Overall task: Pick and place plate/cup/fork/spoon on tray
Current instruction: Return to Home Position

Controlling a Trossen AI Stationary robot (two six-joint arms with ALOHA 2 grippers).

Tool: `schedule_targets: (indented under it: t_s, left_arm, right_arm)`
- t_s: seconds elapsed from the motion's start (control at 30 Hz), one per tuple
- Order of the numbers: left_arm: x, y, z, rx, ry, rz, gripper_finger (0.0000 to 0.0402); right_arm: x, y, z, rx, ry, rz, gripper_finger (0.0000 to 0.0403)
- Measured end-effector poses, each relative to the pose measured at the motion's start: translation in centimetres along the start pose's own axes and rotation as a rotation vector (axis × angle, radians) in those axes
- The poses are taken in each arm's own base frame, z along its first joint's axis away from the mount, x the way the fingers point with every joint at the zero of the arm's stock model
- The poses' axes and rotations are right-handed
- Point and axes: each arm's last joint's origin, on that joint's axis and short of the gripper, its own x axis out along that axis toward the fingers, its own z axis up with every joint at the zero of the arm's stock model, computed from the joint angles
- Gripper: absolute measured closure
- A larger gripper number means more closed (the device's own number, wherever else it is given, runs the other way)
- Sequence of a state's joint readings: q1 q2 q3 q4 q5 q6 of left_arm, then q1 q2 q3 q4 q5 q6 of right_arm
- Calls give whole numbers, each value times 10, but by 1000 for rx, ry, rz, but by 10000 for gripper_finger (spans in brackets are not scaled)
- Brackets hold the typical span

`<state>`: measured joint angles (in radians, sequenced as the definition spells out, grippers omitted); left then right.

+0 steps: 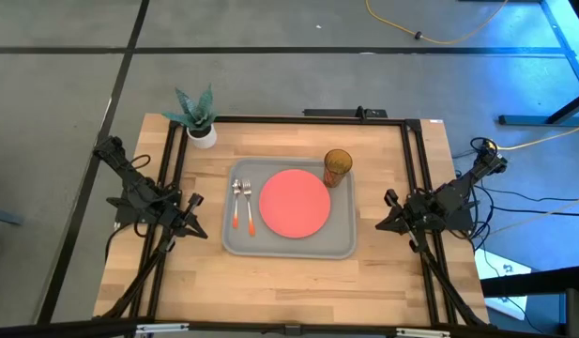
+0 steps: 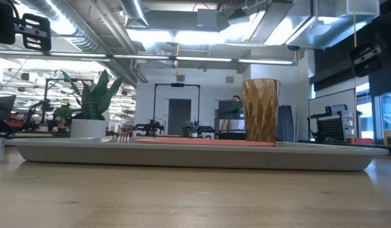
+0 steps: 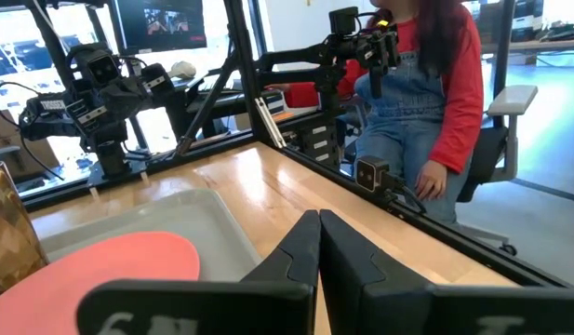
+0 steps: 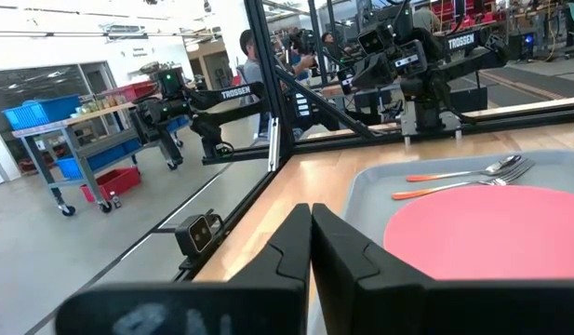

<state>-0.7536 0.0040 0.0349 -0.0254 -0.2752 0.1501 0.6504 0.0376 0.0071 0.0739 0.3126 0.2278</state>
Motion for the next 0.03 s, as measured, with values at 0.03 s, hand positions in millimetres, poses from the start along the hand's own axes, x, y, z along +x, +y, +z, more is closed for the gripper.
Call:
schedule_targets:
  t_s: [0.03]
  left_arm:
    - [0, 0, 0, 0, 0, 0, 401]
  right_arm:
    - [0, 0, 0, 1, 0, 0, 389]
